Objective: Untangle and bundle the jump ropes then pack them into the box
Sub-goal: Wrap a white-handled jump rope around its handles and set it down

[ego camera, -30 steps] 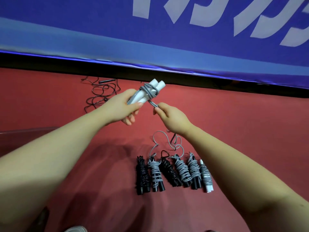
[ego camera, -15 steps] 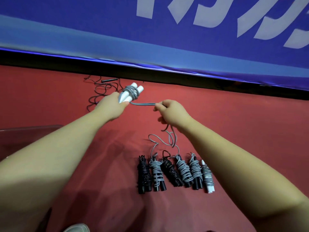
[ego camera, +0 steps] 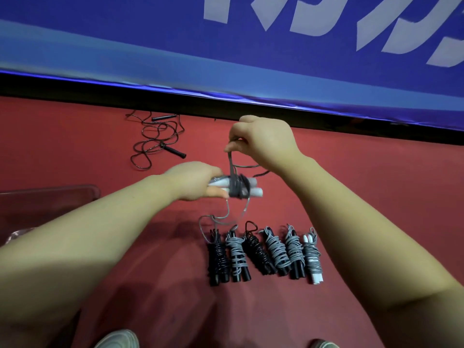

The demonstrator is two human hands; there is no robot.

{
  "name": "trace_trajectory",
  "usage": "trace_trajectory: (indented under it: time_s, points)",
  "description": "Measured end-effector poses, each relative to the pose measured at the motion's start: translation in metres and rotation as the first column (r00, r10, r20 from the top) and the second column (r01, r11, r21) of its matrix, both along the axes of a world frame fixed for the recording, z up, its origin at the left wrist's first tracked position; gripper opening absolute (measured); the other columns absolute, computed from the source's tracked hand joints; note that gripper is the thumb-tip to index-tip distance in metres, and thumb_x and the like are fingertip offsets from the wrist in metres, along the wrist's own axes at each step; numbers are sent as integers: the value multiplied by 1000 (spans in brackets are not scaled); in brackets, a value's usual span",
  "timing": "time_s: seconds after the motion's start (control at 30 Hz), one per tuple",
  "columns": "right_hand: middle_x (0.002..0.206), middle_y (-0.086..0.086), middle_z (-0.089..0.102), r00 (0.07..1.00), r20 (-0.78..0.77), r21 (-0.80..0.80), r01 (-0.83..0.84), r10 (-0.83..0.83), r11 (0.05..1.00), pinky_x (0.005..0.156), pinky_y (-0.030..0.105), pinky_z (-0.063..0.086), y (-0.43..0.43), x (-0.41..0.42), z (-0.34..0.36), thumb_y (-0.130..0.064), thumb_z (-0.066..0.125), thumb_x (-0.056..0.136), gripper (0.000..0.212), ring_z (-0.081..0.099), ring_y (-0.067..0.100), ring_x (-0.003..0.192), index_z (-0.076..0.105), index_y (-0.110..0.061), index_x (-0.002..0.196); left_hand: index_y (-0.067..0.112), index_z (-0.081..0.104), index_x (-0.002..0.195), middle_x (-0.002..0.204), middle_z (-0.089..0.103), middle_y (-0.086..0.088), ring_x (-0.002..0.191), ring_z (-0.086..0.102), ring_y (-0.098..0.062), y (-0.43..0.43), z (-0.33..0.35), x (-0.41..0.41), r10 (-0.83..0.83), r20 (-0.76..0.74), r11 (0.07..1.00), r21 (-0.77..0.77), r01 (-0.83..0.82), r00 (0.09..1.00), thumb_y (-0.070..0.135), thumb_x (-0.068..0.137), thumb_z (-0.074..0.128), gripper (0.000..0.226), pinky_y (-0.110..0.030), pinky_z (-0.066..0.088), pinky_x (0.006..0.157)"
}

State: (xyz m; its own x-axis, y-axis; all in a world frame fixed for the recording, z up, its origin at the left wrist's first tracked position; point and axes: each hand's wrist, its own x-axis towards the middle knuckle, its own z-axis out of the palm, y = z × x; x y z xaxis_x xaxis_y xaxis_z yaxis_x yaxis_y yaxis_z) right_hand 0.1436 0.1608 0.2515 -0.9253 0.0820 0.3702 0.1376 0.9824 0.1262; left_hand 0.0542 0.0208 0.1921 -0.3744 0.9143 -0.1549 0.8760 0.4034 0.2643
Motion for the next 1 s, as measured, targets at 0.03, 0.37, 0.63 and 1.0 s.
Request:
trace_trajectory:
  time_s: [0.03, 0.37, 0.63, 1.0]
  points:
    - [102, -5, 60, 1000, 8, -37, -9, 10, 999, 61, 26, 29, 3, 0, 0, -53, 55, 85, 37, 59, 18, 93, 66, -21, 101, 21, 46, 80, 68, 46, 7, 70, 46, -19, 0, 1, 4, -52, 27, 999, -5, 52, 998, 57, 85, 57, 37, -31, 29, 55]
    - [80, 21, 65, 986, -46, -599, 99, -158, 795, 66, 35, 51, 19, 14, -47, -10, 46, 91, 27, 62, 29, 79, 66, 8, 88, 27, 33, 75, 64, 46, 5, 52, 41, -7, -3, 42, 18, -128, 215, 943, 330, 52, 968, 32, 83, 70, 38, -17, 29, 47]
    - [57, -7, 42, 988, -55, -801, 43, -145, 597, 58, 18, 32, 14, 20, -66, -29, 31, 102, 43, 40, 2, 53, 40, -23, 60, 17, 43, 95, 65, 58, 2, 47, 46, -7, -9, 48, 6, -297, 766, 768, 547, -335, 570, 2, 97, 45, 16, -16, 31, 40]
    - [71, 1, 49, 960, 271, -628, 234, -73, 742, 68, 37, 39, 13, 21, -63, -32, 41, 99, 25, 48, 25, 73, 51, -13, 88, 18, 49, 108, 69, 52, -2, 48, 39, -12, -3, -6, -46, 259, 810, 505, 351, -788, 526, 14, 96, 49, 12, -15, 25, 34]
